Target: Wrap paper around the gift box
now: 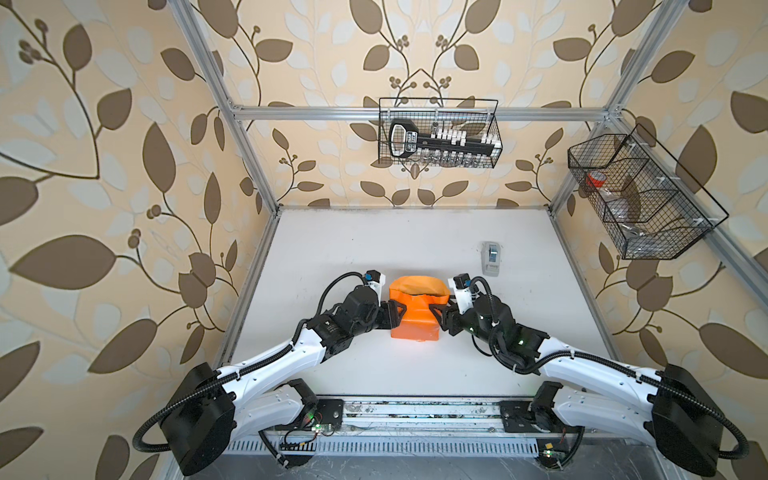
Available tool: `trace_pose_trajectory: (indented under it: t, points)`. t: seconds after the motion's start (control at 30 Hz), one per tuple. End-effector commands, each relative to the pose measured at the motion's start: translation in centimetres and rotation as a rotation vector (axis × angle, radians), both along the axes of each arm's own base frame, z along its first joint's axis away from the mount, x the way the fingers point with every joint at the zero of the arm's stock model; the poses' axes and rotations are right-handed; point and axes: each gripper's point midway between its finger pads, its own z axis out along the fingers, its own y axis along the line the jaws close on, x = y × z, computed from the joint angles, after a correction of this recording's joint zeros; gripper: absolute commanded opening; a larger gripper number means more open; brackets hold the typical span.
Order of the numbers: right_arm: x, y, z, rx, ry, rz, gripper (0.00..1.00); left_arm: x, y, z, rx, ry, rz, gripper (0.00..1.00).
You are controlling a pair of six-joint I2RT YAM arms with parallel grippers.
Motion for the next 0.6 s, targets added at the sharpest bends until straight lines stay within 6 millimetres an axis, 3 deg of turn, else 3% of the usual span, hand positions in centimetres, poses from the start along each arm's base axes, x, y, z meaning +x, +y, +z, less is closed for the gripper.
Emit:
trace_pose_trajectory:
  t: [0.0, 0.13, 0.23, 0.4, 0.5, 0.57]
  points:
    - [0.1, -0.7, 0.7, 0.005, -0.029, -0.044, 0.58, 0.2, -0.5, 0.4, 0.016, -0.021, -0.005, 0.5]
    - [-0.1, -0.2, 1.1, 0.019, -0.021, -0.029, 0.53, 0.1, -1.0, 0.4, 0.039, -0.02, -0.012, 0.47]
    - [-0.5, 0.0, 2.0, 0.049, -0.003, -0.009, 0.57, 0.0, -1.0, 0.3, 0.066, -0.02, -0.007, 0.46]
    - [-0.2, -3.2, 4.1, 0.163, 0.037, -0.09, 0.65, 0.1, -0.5, -0.1, 0.102, -0.004, 0.017, 0.43]
    - [0.1, -5.2, 3.7, 0.218, 0.092, -0.107, 0.76, 0.1, -0.4, -0.3, 0.111, 0.003, 0.023, 0.43]
    - [-0.5, -5.0, 3.5, 0.235, 0.109, -0.062, 0.81, 0.1, -0.3, -0.4, 0.114, 0.006, 0.027, 0.43]
